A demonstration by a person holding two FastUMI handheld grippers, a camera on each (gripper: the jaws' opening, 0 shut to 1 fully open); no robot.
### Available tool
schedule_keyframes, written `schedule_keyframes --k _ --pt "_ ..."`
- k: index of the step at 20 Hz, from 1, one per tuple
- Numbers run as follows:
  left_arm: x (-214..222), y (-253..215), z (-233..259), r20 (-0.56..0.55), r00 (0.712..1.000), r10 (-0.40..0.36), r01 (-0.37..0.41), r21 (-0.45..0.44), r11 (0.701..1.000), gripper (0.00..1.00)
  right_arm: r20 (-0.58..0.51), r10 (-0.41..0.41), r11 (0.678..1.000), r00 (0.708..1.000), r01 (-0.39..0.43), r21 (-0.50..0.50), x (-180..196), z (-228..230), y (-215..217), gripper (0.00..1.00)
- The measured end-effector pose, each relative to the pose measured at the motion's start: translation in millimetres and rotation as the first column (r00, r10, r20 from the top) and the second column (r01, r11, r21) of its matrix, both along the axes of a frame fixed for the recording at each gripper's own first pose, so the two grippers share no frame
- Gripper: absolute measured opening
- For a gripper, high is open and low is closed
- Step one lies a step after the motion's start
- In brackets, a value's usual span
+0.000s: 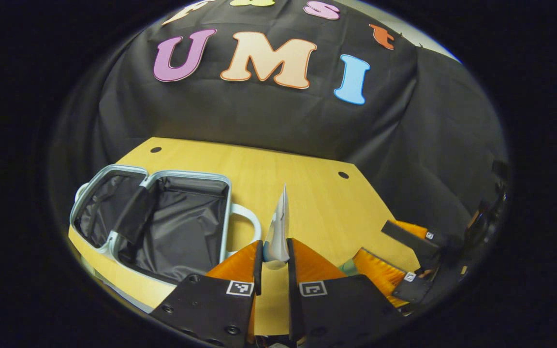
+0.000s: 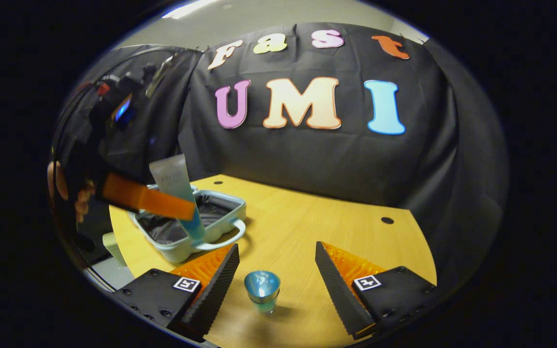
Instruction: First open the suitcase, pack the skin care products into it, and then close the suitcase.
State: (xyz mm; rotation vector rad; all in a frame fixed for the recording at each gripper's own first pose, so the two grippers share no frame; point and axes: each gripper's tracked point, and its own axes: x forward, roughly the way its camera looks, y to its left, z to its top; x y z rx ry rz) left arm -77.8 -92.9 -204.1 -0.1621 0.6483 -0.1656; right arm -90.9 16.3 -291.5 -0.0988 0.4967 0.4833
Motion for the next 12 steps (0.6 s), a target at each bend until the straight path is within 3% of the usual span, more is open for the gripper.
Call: schedule_keyframes --k 5,9,12 --pt "-8.8 30.3 -0.9 -0.033 0.998 0.06 -0.058 0.049 0.997 0.2 -0.139 0.031 0.999 0.99 -0.035 -0.025 -26.2 -62.9 -0.9 0.97" --pt "-14.6 42.4 -5.2 -0.057 0.994 0.095 -0.092 0.059 0.994 0.19 -0.207 0.037 0.999 0.978 -0.036 0.009 -29.6 -82.3 0.6 0.88" --pt "-17.4 56.7 -15.4 -0.092 0.989 0.117 -0.11 0.081 0.991 0.2 -0.232 0.018 1.0 0.973 -0.013 0.02 -25.9 -79.5 -3.1 0.48"
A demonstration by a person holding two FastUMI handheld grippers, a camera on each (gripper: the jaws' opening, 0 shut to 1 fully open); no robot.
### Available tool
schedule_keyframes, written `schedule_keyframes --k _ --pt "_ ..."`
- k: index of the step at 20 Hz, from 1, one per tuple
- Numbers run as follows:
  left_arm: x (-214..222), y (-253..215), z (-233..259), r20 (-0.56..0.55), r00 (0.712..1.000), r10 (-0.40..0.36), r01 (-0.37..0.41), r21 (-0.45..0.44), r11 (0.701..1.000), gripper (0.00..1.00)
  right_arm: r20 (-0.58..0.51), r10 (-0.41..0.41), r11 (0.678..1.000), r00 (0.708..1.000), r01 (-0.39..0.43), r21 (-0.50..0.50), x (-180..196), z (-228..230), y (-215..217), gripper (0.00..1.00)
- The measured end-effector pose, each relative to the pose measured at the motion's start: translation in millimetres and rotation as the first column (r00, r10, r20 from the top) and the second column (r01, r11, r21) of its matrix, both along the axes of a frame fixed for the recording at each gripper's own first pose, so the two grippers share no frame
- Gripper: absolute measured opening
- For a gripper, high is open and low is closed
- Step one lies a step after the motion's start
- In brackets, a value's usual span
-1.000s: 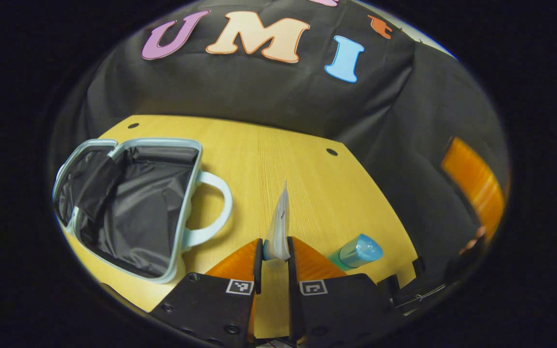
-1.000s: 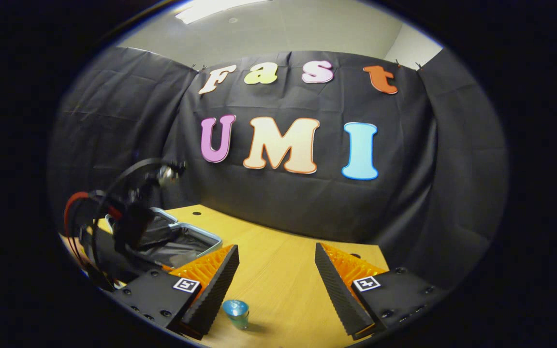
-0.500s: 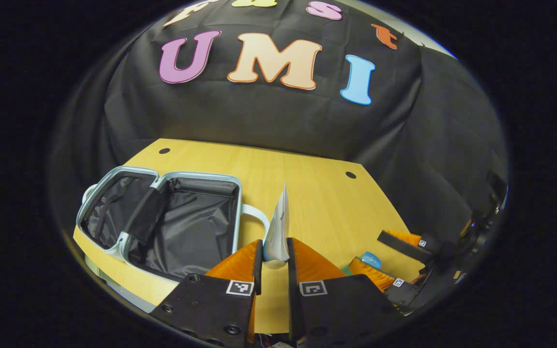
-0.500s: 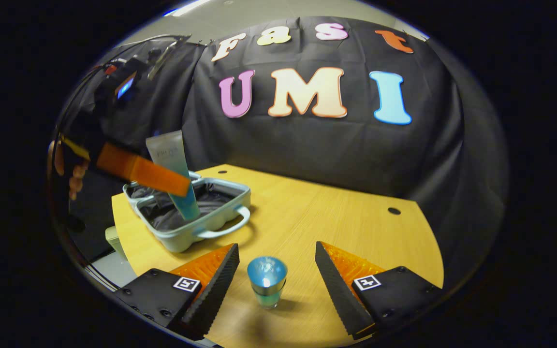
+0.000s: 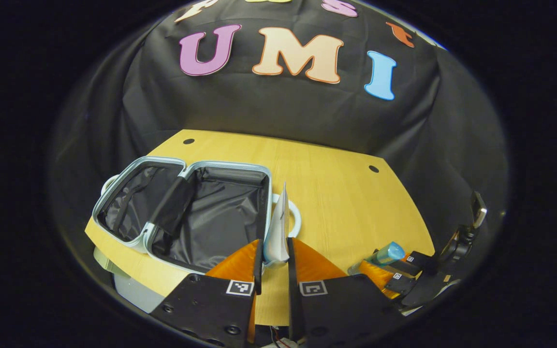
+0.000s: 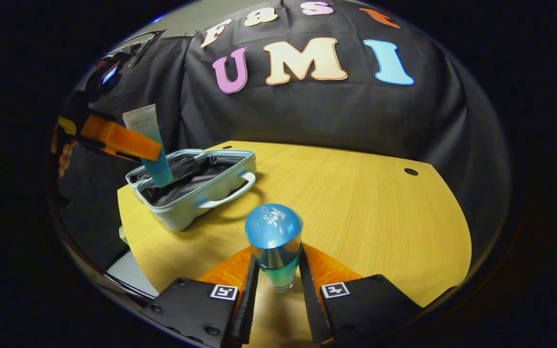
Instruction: First open the suitcase, pack the skin care products into it, and then close the suitcase.
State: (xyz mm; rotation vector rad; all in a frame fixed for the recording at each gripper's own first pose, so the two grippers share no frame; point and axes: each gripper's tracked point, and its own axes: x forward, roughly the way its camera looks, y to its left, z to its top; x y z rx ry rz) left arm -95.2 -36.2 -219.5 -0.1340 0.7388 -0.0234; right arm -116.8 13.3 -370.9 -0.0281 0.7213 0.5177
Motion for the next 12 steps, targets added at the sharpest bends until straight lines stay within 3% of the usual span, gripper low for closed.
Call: schedule_keyframes --k 1,4,5,9,12 --pt "-1.6 9.1 -3.4 -0.018 1.0 0.004 -0.004 0.013 1.0 0.19 -0.03 -0.001 1.0 1.0 0.001 0.006 -0.4 1.0 0.1 0.44" --pt "-3.1 49.9 -16.4 -0.088 0.996 0.02 -0.011 0.108 0.994 0.17 -0.063 -0.004 0.999 0.998 0.006 0.033 8.6 19.0 10.4 0.46" --pt "-3.5 64.7 -22.0 -0.118 0.992 0.031 -0.016 0.128 0.992 0.2 -0.063 -0.005 0.999 0.998 0.008 0.043 12.5 29.2 15.8 0.46" --pt "-0.1 104.3 -52.8 -0.234 0.97 0.07 -0.051 0.089 0.995 0.2 -0.059 0.008 0.997 0.998 -0.004 0.075 19.9 66.3 52.9 0.46" --pt "6.5 120.4 -68.9 -0.283 0.958 0.04 -0.018 0.08 0.997 0.2 -0.117 0.023 0.988 0.993 -0.005 0.152 18.4 86.8 90.6 0.46"
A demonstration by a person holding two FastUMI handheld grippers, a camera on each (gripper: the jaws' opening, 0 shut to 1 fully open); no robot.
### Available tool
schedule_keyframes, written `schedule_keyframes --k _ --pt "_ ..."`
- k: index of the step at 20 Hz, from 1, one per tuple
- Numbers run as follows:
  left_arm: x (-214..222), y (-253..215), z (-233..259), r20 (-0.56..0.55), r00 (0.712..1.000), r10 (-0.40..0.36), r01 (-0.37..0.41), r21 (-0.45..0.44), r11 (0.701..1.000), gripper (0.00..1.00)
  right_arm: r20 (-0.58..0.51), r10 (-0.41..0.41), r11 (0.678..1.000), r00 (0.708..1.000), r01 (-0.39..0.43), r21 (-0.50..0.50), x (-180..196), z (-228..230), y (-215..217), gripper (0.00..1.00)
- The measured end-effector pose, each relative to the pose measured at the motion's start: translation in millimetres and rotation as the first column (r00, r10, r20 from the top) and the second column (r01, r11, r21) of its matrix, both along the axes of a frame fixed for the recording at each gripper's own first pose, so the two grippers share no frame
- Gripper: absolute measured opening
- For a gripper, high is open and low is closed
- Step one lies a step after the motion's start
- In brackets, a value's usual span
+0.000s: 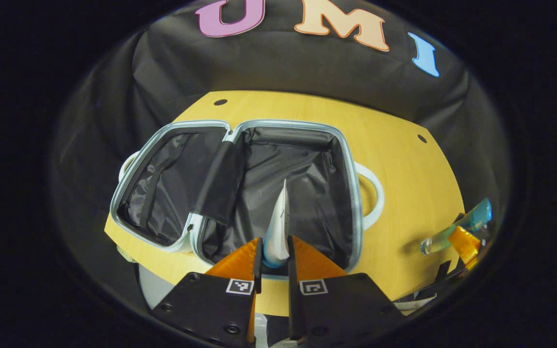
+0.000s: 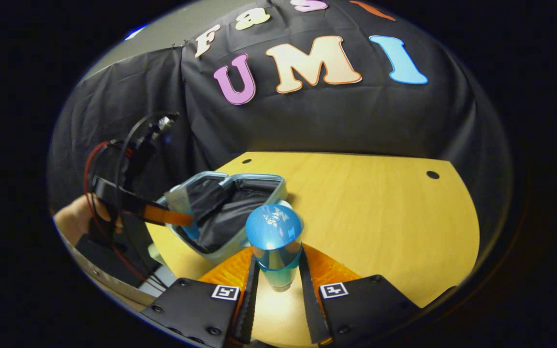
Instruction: First open the suitcase, pack the skin care products into it, and then close the suitcase.
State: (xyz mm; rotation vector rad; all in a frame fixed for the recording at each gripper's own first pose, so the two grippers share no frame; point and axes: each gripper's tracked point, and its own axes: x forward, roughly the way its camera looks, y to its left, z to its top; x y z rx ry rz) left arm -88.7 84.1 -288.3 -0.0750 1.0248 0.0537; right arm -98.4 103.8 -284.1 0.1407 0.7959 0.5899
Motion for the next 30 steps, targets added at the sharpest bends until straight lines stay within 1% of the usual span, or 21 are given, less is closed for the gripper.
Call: schedule_keyframes --k 1,6,7,9,13,14,15,16,17,18,19,20,21,22,23,24,25,26,27,28,30 --pt "1.7 4.5 -6.5 -0.016 1.0 -0.009 0.009 -0.004 1.0 0.2 -0.018 0.009 1.0 1.0 -0.009 0.016 0.0 5.3 12.3 0.44" --pt "12.9 9.9 -34.6 -0.062 0.996 -0.061 0.055 -0.084 0.995 0.21 -0.098 0.007 0.998 0.995 -0.001 0.063 3.6 13.4 64.7 0.46" --pt "13.8 11.5 -39.5 -0.066 0.995 -0.073 0.067 -0.093 0.993 0.21 -0.121 0.007 0.997 0.993 0.002 0.074 1.1 13.0 74.0 0.48" --pt "14.9 12.1 -46.1 -0.073 0.993 -0.095 0.085 -0.125 0.989 0.21 -0.18 0.008 0.996 0.984 0.009 0.089 -5.5 5.9 93.4 0.46" --pt "27.1 14.4 -45.7 -0.049 0.985 -0.164 0.154 -0.161 0.975 0.23 -0.239 -0.005 0.998 0.971 0.021 0.065 -12.6 -10.3 121.6 0.46" --pt "31.0 13.1 -46.9 -0.04 0.982 -0.182 0.172 -0.175 0.969 0.25 -0.25 -0.012 0.997 0.968 0.029 0.066 -13.2 -14.1 129.4 0.43" --pt "33.7 12.3 -45.4 -0.033 0.981 -0.19 0.18 -0.195 0.964 0.28 -0.26 -0.02 0.997 0.965 0.038 0.066 -11.2 -17.0 136.8 0.46" --pt "35.3 8.3 -42.6 -0.018 0.98 -0.198 0.189 -0.229 0.955 0.3 -0.267 -0.028 0.997 0.963 0.046 0.063 -10.8 -21.2 143.5 0.46" --pt "37.6 6.2 -37.6 0.005 0.98 -0.198 0.192 -0.259 0.947 0.46 -0.27 -0.034 0.997 0.962 0.051 0.056 -9.1 -25.3 149.6 0.46" --pt "40.1 6.9 -31.4 0.023 0.98 -0.198 0.197 -0.28 0.94 0.63 -0.274 -0.039 0.997 0.961 0.054 0.047 -8.4 -30.9 156.0 0.43" --pt "41.9 8.9 -26.2 0.04 0.978 -0.205 0.208 -0.297 0.932 0.79 -0.282 -0.043 0.998 0.958 0.056 0.036 -7.4 -36.5 160.9 0.46" --pt "44.8 13.7 -20.0 0.061 0.976 -0.209 0.218 -0.302 0.928 0.82 -0.291 -0.047 0.998 0.956 0.056 0.021 -7.8 -44.5 165.9 0.46" --pt "46.7 18.9 -14.2 0.081 0.974 -0.212 0.226 -0.302 0.926 0.82 -0.305 -0.052 0.999 0.951 0.054 -0.003 -8.3 -52.3 167.2 0.43" --pt "48.6 26.2 -7.7 0.106 0.973 -0.204 0.227 -0.302 0.926 0.82 -0.325 -0.059 0.998 0.944 0.05 -0.036 -9.8 -65.2 169.9 0.46" --pt "50.1 34.0 -1.1 0.13 0.972 -0.195 0.226 -0.304 0.926 0.82 -0.344 -0.068 0.997 0.937 0.048 -0.067 -10.3 -76.2 170.7 0.46" --pt "51.3 44.1 5.0 0.153 0.972 -0.176 0.216 -0.305 0.927 0.82 -0.366 -0.071 0.995 0.928 0.04 -0.091 -12.9 -86.1 171.4 0.43" --pt "51.8 55.4 9.4 0.169 0.973 -0.156 0.202 -0.309 0.929 0.82 -0.38 -0.075 0.993 0.922 0.035 -0.111 -13.3 -94.6 172.1 0.46" --pt "53.2 68.7 12.1 0.182 0.975 -0.13 0.183 -0.311 0.933 0.82 -0.384 -0.083 0.991 0.92 0.035 -0.13 -11.9 -99.3 174.6 0.46" --pt "53.3 83.6 14.6 0.19 0.976 -0.102 0.159 -0.311 0.937 0.87 -0.389 -0.083 0.99 0.918 0.03 -0.138 -10.9 -102.1 177.6 0.43" --pt "54.1 99.9 15.1 0.194 0.978 -0.071 0.129 -0.303 0.944 0.82 -0.386 -0.093 0.991 0.918 0.046 -0.129 -8.5 -102.4 181.8 0.43" --pt "55.8 130.9 15.7 0.191 0.981 -0.012 0.07 -0.298 0.952 0.82 -0.38 -0.108 0.989 0.919 0.062 -0.133 -3.5 -104.1 184.0 0.47"
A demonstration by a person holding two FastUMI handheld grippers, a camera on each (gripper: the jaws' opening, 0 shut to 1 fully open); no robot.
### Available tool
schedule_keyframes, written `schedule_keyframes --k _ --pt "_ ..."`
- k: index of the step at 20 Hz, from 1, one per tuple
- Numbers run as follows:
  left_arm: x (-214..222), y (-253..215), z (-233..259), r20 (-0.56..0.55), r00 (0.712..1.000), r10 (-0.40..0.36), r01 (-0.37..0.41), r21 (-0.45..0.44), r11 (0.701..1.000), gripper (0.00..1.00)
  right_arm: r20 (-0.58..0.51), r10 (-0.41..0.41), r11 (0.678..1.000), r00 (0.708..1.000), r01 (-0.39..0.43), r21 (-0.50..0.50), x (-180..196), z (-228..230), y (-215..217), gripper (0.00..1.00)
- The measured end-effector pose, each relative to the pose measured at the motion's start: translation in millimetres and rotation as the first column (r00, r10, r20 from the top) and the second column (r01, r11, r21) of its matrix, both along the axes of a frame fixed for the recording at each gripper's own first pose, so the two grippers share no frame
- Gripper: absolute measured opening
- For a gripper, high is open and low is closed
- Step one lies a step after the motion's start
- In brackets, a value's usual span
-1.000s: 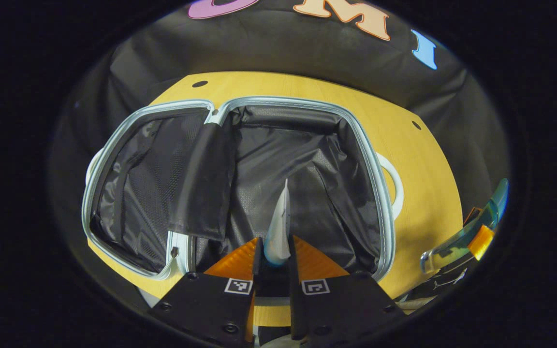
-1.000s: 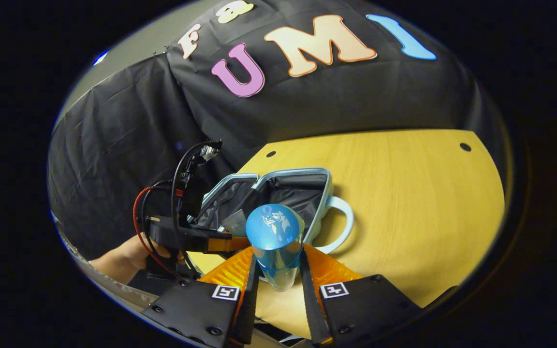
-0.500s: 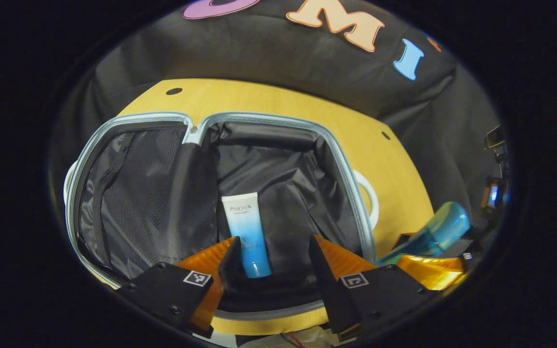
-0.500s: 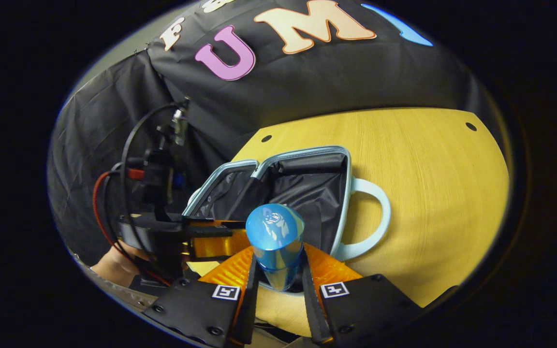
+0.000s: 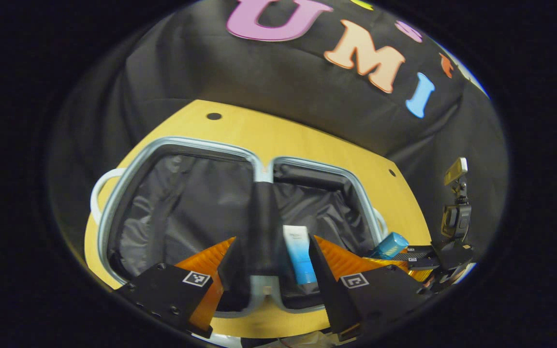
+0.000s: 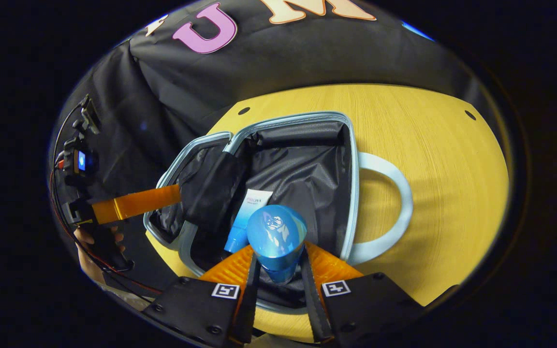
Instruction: First open the suitcase, pack the skin care products into it, and then close the suitcase.
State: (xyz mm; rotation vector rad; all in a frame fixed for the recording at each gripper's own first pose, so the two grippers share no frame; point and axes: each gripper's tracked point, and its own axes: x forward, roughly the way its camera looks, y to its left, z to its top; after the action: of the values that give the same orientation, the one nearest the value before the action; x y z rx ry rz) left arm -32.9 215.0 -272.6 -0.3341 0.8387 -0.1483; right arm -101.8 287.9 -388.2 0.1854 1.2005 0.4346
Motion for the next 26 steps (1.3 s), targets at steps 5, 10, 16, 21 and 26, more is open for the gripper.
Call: schedule_keyframes --k 5,10,16,21,26 --pt "10.5 70.4 6.4 0.026 0.99 0.14 -0.141 0.025 0.99 0.82 0.043 -0.024 0.999 0.999 0.023 0.029 16.0 10.3 10.1 0.69" --pt "19.5 141.8 16.3 0.06 0.962 0.267 -0.271 0.071 0.96 0.83 0.116 -0.089 0.994 0.989 0.082 0.066 35.6 26.1 10.4 0.98" --pt "36.3 203.3 3.0 0.07 0.93 0.36 -0.367 0.138 0.92 0.83 0.227 -0.215 0.975 0.95 0.196 0.104 72.3 56.3 -11.1 0.98" --pt "45.3 247.9 -12.9 0.038 0.891 0.453 -0.454 0.098 0.885 0.84 0.249 -0.266 0.964 0.931 0.256 0.072 77.9 58.0 -32.6 0.98" --pt "41.2 253.8 -57.5 -0.095 0.894 0.438 -0.433 0.063 0.899 0.81 0.246 -0.271 0.962 0.931 0.268 0.044 74.6 56.3 -37.8 0.98"
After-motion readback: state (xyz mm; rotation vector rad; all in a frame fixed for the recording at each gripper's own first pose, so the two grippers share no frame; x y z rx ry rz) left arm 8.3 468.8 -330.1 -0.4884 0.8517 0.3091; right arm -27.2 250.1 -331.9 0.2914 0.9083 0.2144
